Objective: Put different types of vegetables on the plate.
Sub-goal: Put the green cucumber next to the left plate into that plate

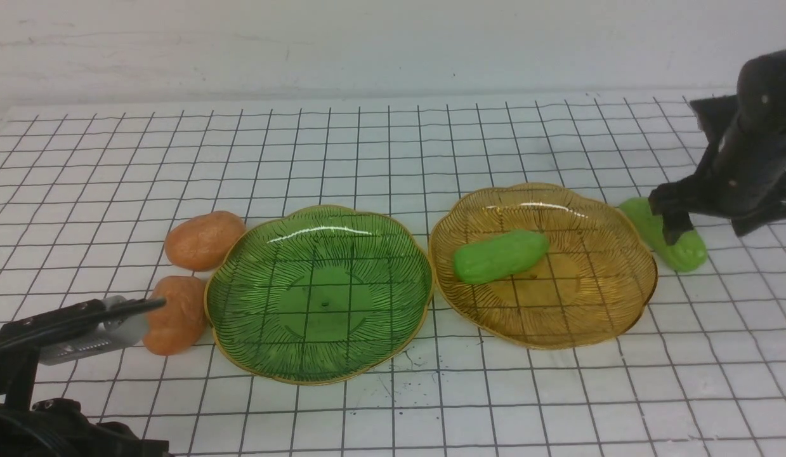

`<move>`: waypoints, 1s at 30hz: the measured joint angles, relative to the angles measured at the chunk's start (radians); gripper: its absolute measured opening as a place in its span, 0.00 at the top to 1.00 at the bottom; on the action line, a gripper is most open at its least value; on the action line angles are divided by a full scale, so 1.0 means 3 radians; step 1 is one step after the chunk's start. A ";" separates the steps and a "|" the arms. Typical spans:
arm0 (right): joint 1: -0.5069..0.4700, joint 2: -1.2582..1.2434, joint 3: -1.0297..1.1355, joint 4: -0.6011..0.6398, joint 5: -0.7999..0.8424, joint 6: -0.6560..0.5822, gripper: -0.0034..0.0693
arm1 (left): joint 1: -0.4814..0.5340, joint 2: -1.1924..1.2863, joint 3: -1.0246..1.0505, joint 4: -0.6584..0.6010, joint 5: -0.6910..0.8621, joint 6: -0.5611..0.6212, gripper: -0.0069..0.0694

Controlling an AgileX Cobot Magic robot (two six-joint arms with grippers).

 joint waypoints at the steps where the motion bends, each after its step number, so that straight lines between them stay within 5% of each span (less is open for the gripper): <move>1: -0.0004 0.0010 0.0000 0.0000 0.0000 0.0000 0.07 | 0.0000 0.0000 0.0000 0.0000 0.0000 0.0000 0.87; 9: -0.0033 0.0306 -0.0018 0.0042 -0.0091 -0.0171 0.12 | 0.0000 0.0000 0.0000 0.0008 0.0000 0.0000 0.79; 16: -0.0033 0.0290 -0.0029 0.0029 -0.0073 -0.0326 0.44 | 0.0000 0.0000 -0.0009 0.0014 0.0006 -0.0022 0.75; 24: -0.0033 -0.0167 -0.0029 0.0045 0.0245 -0.0322 0.44 | 0.0000 0.0004 -0.0495 0.0211 0.0242 -0.0144 0.71; 30: -0.0033 -0.0744 -0.0003 0.0756 0.0858 -0.0320 0.44 | 0.0000 0.0004 -0.0908 0.0673 0.0170 -0.0327 0.60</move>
